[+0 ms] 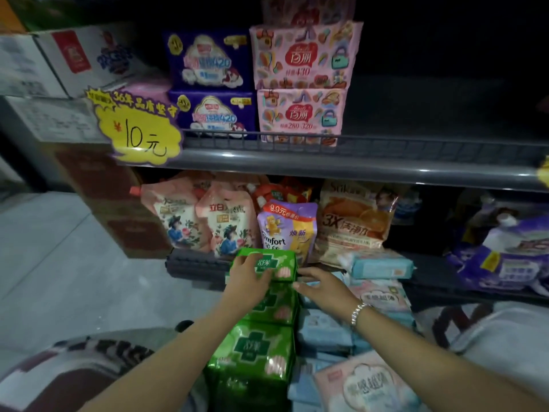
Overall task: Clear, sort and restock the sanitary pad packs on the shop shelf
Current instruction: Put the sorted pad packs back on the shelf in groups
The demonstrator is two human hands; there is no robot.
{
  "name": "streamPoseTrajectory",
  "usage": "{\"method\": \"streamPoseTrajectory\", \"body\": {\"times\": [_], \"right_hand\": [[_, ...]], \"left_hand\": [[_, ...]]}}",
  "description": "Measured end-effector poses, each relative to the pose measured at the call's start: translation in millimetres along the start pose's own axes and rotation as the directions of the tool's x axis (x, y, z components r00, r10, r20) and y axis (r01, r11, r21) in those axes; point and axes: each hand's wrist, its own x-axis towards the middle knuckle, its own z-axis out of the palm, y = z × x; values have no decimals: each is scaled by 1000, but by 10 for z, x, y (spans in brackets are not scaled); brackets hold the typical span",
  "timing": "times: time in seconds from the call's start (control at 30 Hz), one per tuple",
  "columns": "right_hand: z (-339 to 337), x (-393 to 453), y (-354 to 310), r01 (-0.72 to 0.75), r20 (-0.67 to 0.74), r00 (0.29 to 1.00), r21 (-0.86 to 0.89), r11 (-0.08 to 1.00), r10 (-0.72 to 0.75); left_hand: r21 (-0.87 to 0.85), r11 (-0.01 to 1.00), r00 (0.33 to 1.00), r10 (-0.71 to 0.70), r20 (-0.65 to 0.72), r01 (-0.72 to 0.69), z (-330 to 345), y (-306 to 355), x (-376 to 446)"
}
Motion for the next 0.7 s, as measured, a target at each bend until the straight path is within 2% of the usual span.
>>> {"method": "streamPoseTrajectory", "body": {"times": [0.1,0.17,0.4,0.5,0.6,0.7], "right_hand": [[93,33,41,-39,34,999,-56,998,41],[138,78,65,-61,44,997,-61,996,64],[285,219,118,-134,100,987,43,990,129],[349,292,138,-146,120,983,76,986,137],[385,357,162,-167,122,980,95,981,155],[401,405,177,-212,119,973,114,971,199]], "left_hand": [[101,992,997,-80,22,77,55,-264,33],[86,987,989,-138,56,133,59,-412,76],[-115,955,928,-229,295,273,52,-1050,363],[-247,925,908,-182,377,288,17,-1007,332],[-346,900,910,-115,398,264,24,-994,333],[-417,851,901,-137,411,319,0,-1026,344]]}}
